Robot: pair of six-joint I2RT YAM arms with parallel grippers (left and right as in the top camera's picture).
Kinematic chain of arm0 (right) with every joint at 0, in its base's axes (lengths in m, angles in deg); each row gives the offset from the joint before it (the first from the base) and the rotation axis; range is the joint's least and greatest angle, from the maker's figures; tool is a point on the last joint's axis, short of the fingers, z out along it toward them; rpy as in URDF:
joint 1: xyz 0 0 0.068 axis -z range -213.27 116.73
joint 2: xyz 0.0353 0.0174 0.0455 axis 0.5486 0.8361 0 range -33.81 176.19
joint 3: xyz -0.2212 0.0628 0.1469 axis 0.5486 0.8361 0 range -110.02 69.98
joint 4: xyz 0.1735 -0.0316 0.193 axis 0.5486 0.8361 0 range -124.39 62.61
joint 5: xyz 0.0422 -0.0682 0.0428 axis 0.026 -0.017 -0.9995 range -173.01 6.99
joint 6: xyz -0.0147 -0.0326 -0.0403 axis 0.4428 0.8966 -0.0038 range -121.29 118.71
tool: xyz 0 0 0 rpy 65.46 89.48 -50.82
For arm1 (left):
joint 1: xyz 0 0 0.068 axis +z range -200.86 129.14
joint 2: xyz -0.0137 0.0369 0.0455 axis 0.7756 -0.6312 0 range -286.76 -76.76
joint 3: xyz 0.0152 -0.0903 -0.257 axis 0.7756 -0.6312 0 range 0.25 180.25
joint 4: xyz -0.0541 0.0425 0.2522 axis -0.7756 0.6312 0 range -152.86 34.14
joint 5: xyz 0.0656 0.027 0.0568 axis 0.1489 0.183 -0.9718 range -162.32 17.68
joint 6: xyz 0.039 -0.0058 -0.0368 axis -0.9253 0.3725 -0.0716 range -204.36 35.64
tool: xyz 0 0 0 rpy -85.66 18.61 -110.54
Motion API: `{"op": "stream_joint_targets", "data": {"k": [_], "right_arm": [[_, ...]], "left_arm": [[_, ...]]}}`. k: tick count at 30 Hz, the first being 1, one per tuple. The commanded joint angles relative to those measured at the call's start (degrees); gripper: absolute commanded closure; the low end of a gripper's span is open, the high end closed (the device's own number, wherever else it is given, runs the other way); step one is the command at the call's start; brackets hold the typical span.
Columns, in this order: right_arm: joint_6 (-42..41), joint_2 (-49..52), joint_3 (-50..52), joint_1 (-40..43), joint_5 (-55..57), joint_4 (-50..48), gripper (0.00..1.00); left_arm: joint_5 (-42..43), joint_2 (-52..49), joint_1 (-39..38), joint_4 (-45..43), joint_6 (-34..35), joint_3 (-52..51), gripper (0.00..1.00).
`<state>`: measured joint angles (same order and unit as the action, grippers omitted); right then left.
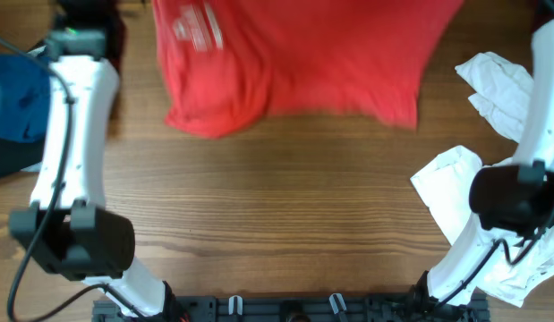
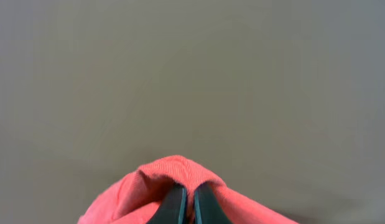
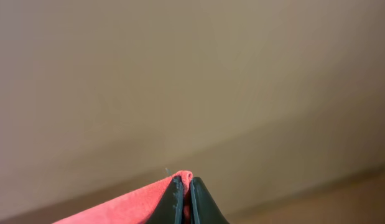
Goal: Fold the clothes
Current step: 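Lay the red t-shirt flat on the table with both grippers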
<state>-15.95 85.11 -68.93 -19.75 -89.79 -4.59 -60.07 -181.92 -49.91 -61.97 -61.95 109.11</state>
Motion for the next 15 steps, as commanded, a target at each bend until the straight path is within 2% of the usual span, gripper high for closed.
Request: {"op": "stream_joint_targets", "data": {"k": [1, 3, 4, 6, 9, 13, 15], "right_arm": [[4.35, -4.81, -7.45, 0.26, 8.39, 7.10, 0.96], [5.70, -4.63, -6.80, 0.24, 12.46, 17.16, 0.96], [5.70, -4.26, -5.51, 0.26, 13.07, 23.58, 0.96], [5.84, -3.34, -2.84, 0.09, 12.85, 32.09, 0.96], [7.21, -2.25, 4.55, 0.09, 13.31, 40.35, 0.96], [7.17, -2.21, 19.30, 0.09, 13.22, 46.38, 0.96], [7.21, -2.21, 26.25, 0.09, 13.27, 49.62, 0.96]], "left_arm": [[-1.18, 2.93, 2.82, 14.34, -4.31, 16.81, 0.96], [-0.55, 4.11, 2.62, 30.97, -4.24, 18.93, 0.96], [0.66, 4.28, 2.12, 43.17, -4.22, 18.93, 0.96], [0.81, 2.95, 0.96, 58.69, -4.22, 18.69, 0.96], [0.81, -2.60, -2.64, 77.46, -4.26, 16.63, 0.96], [0.79, -9.33, -6.45, 93.35, -6.21, 9.57, 0.96], [0.81, -9.81, -6.93, 95.34, -7.67, 3.63, 0.96]]}}
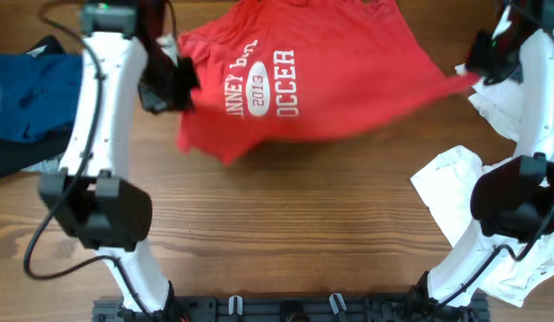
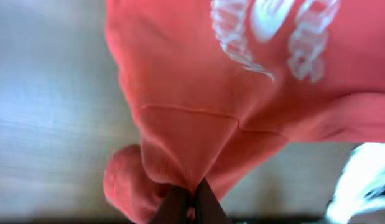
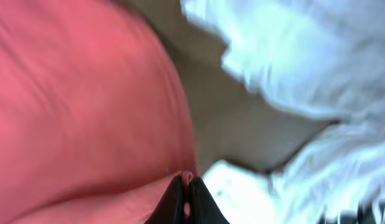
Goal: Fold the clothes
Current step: 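Lay the red t-shirt flat on the table with both grippers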
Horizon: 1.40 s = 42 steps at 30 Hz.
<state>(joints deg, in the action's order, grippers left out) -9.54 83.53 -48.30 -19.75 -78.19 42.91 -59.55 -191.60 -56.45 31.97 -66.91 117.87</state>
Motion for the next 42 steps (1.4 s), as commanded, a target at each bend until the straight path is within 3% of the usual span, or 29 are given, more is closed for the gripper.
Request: {"op": "stream_joint_targets", "data": {"k": [1, 8, 15, 20, 25, 30, 34, 39, 42], "right_arm": [[0.79, -0.63, 8.92, 0.09, 1.62, 3.30, 0.96], [-2.36, -0.76, 25.11, 0.48, 1.66, 7.43, 0.96], [-8.50, -6.43, 34.93, 5.22, 2.89, 3.23, 0.96], [-9.77, -12.61, 40.61, 8.44, 2.97, 0.20, 0.96], [-9.94, -13.57, 43.21, 8.48, 2.99, 0.11, 0.96], [-9.33, -14.58, 43.21, 8.57, 3.74, -3.13, 0.96], [-0.74, -14.58, 43.21, 8.44, -9.88, -14.03, 0.96], [0.61, -14.56, 43.21, 8.24, -15.43, -29.09, 0.96], [1.09, -14.53, 43.21, 6.36, -16.28, -32.37, 0.96]], "left_arm": [[0.26, -0.13, -0.37, 1.70, -2.71, -8.59, 0.96], [0.22, -0.11, -0.13, -2.58, -0.24, -30.01, 0.96], [-12.61, 8.17, 3.61, -8.57, 13.64, -45.07, 0.96], [-12.22, 16.41, 13.29, -12.13, 15.85, -48.35, 0.96], [-11.32, 18.67, 13.75, -10.29, 15.87, -49.59, 0.96], [-12.63, 24.52, 13.77, -12.92, 22.51, -49.59, 0.96], [-7.65, 25.57, 13.07, -25.24, 21.79, -49.59, 0.96], [-5.73, 24.46, 12.79, -44.13, 21.84, -49.59, 0.96], [-5.14, 21.53, 12.76, -48.11, 21.86, -49.59, 0.96]]}}
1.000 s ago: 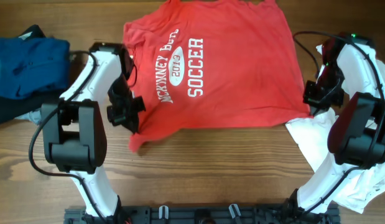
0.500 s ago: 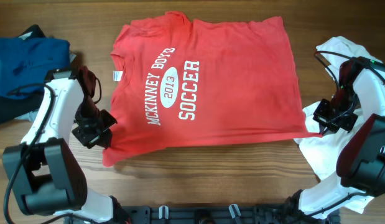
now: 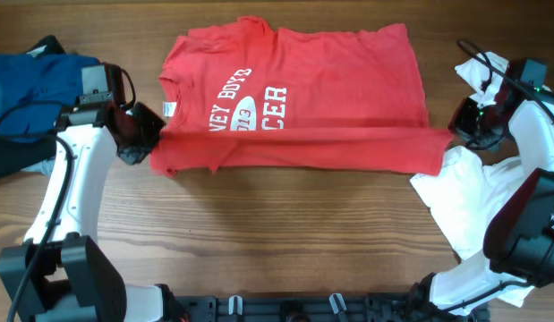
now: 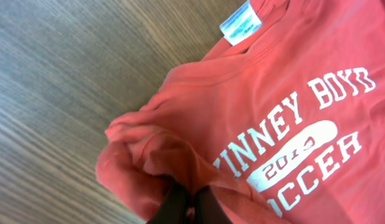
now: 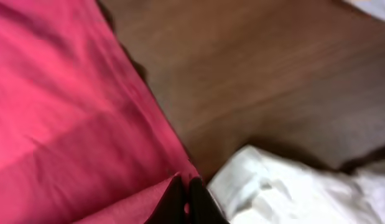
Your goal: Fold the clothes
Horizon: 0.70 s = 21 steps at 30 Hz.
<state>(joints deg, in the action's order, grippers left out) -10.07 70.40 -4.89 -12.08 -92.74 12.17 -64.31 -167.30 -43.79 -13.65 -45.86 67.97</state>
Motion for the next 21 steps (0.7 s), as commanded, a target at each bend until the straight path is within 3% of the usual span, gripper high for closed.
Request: {"op": "stream_joint_targets", "data": {"k": [1, 13, 14, 15, 16, 18, 21], "right_arm": [[2.29, -1.40, -0.20, -1.99, -1.75, -2.47, 0.96], [4.09, 5.31, -0.20, -5.29, -0.44, -9.53, 0.95], [4.11, 6.01, -0.20, -5.33, -0.44, -9.49, 0.89], [4.13, 6.12, -0.20, -5.33, -0.44, -9.49, 0.83], [4.15, 6.12, -0.20, -5.33, -0.42, -9.53, 0.73], [4.15, 6.12, -0.20, -5.33, -0.42, -9.46, 0.60], [4.35, 6.10, -0.20, -5.33, -2.23, -9.20, 0.60]], "left_arm": [[-0.33, -3.58, 0.11, -2.82, 0.81, 0.31, 0.96], [-0.15, -11.91, -1.95, -11.72, 0.79, 0.31, 0.95], [-0.15, -11.91, -1.95, -11.76, 0.76, 0.31, 0.89], [-0.15, -11.91, -1.92, -11.76, 0.76, 0.31, 0.57], [-0.13, -11.89, -1.92, -11.74, 0.72, 0.31, 0.46], [-0.09, -10.99, -1.92, -11.72, -0.55, 0.33, 0.39], [-0.13, -4.98, -1.92, -10.23, -3.80, 0.44, 0.38]]}}
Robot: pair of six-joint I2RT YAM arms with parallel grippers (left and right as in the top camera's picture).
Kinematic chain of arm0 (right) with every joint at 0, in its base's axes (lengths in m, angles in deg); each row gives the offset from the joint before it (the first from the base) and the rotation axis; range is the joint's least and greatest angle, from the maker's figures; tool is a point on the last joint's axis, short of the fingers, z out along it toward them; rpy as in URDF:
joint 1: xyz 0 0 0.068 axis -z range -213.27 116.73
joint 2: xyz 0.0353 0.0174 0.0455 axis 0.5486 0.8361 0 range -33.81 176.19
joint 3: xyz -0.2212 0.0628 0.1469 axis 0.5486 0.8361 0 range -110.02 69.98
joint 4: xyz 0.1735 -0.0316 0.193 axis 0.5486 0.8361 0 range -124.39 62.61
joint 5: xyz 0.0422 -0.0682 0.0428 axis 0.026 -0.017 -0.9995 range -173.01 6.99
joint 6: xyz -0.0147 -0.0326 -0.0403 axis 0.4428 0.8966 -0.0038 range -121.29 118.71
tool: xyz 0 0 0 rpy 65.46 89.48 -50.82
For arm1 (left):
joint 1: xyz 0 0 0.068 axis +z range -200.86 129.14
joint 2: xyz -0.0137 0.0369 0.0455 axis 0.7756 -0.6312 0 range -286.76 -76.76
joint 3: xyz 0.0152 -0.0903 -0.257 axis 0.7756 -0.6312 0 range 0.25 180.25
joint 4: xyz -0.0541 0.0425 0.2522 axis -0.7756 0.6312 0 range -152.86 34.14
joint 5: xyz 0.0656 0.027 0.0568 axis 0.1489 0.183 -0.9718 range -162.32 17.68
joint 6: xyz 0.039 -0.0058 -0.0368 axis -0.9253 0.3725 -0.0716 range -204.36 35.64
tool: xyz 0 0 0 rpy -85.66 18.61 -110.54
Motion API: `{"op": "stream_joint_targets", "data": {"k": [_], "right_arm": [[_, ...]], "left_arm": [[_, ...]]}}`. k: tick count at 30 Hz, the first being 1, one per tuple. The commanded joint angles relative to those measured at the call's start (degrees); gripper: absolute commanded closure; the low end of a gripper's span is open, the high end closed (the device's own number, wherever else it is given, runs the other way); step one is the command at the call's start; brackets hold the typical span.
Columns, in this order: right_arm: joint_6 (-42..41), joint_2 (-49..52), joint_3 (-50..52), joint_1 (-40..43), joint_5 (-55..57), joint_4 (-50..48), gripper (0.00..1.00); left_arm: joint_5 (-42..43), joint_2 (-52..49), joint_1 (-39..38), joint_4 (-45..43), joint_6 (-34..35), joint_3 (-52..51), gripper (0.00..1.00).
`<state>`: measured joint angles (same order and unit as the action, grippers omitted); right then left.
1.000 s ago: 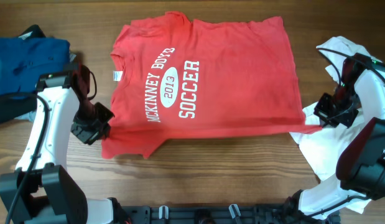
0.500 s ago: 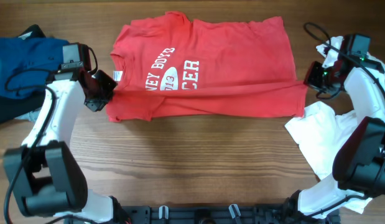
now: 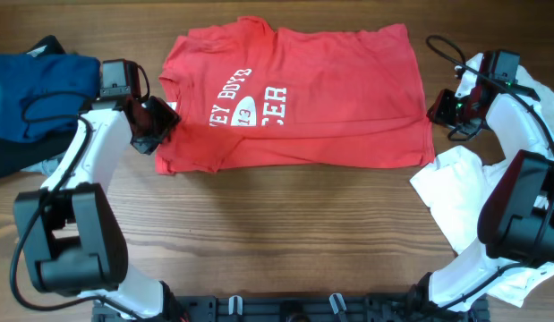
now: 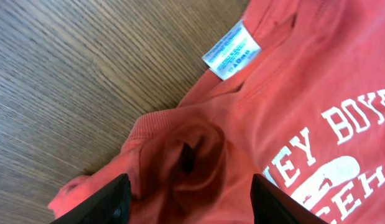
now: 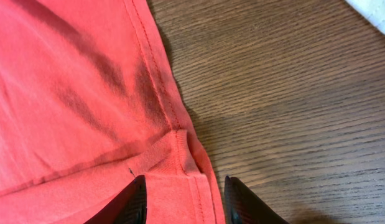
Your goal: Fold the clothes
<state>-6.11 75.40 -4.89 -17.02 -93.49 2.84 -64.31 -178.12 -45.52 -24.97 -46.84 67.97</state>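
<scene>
A red T-shirt [image 3: 330, 98] with white lettering lies flat on the wooden table [image 3: 277, 233], its near part doubled over. My left gripper [image 3: 154, 128] stands open at the shirt's left end. In the left wrist view the gripper [image 4: 191, 205] straddles bunched red cloth [image 4: 192, 155] below the white neck label [image 4: 232, 50], gripping nothing. My right gripper [image 3: 440, 109] is open at the shirt's right edge. In the right wrist view the gripper [image 5: 186, 202] straddles the hemmed corner [image 5: 180, 155] of the shirt.
Blue clothes [image 3: 35, 80] are heaped at the far left. White clothes [image 3: 455, 197] lie at the right near the right arm, and more white cloth [image 3: 518, 80] at the far right. Bare wood lies in front of the shirt.
Both grippers were shut on the ends of the shirt's doubled strip; now both are open and the cloth lies loose between their fingers. The shirt's right end sits a little further left.
Both grippers were shut on the shirt, holding it up at the table's far side. Then it hung spread over the table, its print showing. Later it lay flat with both grippers still shut on the ends of a doubled strip. Now both have let go.
</scene>
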Motion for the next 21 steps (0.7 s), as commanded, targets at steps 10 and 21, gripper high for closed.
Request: {"op": "stream_joint_targets", "data": {"k": [10, 21], "right_arm": [[6.14, 1.18, 0.57, -8.35, -7.10, 3.15, 0.70], [3.39, 1.22, 5.25, -9.33, -3.34, -1.03, 0.74]], "left_arm": [[-0.98, 9.29, -0.26, 15.72, -2.16, -8.35, 0.55], [-5.79, 9.14, -0.26, -6.32, -2.38, -21.00, 0.52]]}}
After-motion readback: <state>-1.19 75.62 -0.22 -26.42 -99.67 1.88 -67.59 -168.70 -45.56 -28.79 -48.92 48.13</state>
